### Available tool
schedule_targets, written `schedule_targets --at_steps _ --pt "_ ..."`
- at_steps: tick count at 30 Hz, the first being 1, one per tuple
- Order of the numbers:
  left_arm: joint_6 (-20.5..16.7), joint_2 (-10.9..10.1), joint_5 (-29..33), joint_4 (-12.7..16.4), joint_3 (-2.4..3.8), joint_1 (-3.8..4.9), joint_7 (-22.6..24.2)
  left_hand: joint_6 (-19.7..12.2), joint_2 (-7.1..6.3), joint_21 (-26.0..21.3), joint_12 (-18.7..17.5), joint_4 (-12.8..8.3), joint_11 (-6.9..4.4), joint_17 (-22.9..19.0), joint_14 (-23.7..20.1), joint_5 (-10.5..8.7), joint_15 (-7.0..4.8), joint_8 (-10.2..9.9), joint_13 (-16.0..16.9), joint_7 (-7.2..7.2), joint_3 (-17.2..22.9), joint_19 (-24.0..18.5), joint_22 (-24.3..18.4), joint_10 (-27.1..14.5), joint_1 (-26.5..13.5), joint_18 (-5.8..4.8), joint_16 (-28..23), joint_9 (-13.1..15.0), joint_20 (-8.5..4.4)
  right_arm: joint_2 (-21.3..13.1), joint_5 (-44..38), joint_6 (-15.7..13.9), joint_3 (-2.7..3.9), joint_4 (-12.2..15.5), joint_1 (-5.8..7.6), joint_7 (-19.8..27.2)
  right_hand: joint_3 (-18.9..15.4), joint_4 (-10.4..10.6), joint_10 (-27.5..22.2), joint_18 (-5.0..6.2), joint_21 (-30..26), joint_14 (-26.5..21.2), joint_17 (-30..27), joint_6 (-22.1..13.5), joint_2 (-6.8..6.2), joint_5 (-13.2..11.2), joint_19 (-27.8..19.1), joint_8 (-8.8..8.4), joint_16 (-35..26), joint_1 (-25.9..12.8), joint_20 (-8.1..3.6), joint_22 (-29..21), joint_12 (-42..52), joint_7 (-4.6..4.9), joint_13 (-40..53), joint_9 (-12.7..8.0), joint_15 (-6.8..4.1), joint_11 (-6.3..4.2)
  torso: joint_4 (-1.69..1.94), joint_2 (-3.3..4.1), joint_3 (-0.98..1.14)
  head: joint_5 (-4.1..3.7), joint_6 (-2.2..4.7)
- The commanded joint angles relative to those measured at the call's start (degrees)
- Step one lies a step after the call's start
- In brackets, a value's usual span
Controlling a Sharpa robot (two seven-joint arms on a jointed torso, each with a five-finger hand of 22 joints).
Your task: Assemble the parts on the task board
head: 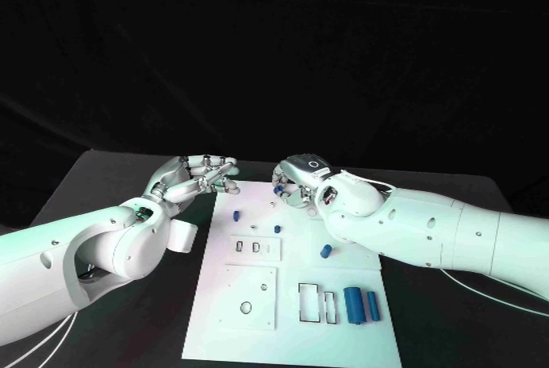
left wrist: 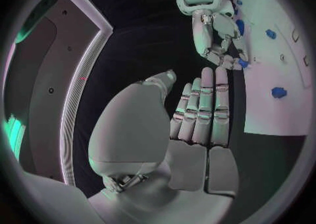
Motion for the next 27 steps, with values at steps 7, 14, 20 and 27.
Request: schedule_targets --at_steps 7,14,20,27 --pt "1.2 0.1 -0.2 0.2 0.05 0.16 0.2 -0.5 0.06 0.4 -0.4 -0.2 -0.05 0.2 -0.5 -0.3 -0.14 -0.4 0.1 1.32 0.1 -0.5 0.1 -0.4 -0.3 0.52 0.5 0.0 -0.02 0.5 0.1 1.7 -0.05 -0.7 -0.15 -0.3 0.5 -0.2 -0.3 -0.88 -0.2 1.4 -0.7 -1.3 0.0 -0.4 -0.7 0.21 0.1 0.2 0.11 -0.6 -0.5 0.37 0.1 0.4 0.19 -0.32 0.05 0.22 -0.06 -0.08 0.14" --pt "1.3 0.1 -0.2 0.2 0.05 0.21 0.2 -0.5 0.06 0.4 -0.4 -0.2 -0.05 0.2 -0.5 -0.3 -0.14 -0.4 0.1 1.32 0.1 -0.5 0.1 -0.4 -0.3 0.52 0.5 0.0 -0.02 0.9 0.7 2.6 -0.06 -1.4 -0.21 -0.1 0.6 -0.2 -2.2 -0.85 -0.3 1.3 -0.7 -2.8 -1.2 -0.1 -0.9 -0.18 0.3 -0.8 0.61 -0.4 -0.6 0.98 -0.2 0.8 0.73 0.35 0.06 0.31 -0.05 -0.3 0.21" --pt "1.3 0.1 -0.2 0.2 0.05 0.24 0.2 -0.5 0.06 0.4 -0.4 -0.2 -0.05 0.2 -0.5 -0.3 -0.14 -0.4 0.1 1.32 0.1 -0.5 0.1 -0.4 -0.3 0.52 0.5 0.0 -0.02 1.0 0.8 2.5 -0.07 -1.6 -0.23 -0.1 0.4 0.0 -4.4 -0.68 -0.9 1.1 -1.3 -4.2 -2.15 -1.0 -1.5 -0.72 0.2 -1.6 1.13 -1.1 -0.6 1.6 -0.6 1.1 1.31 1.03 -0.02 0.36 -0.09 -0.22 0.24" --pt "1.3 0.1 -0.2 0.1 0.05 0.28 0.2 -0.6 0.09 0.5 -0.4 -0.2 -0.01 0.3 -0.6 -0.32 -0.11 -0.4 0.1 1.35 0.1 -0.6 0.1 -0.5 -0.3 0.52 0.5 0.1 0.01 0.8 0.9 1.9 -0.07 -1.2 -0.24 0.3 -2.3 0.3 -9.8 -0.09 -3.1 0.2 -3.9 -7.6 -3.89 -2.0 -3.3 -3.0 -1.0 -2.0 2.14 -3.6 -0.4 2.42 -2.1 1.0 2.28 2.11 0.02 0.39 -0.06 -0.06 0.28"
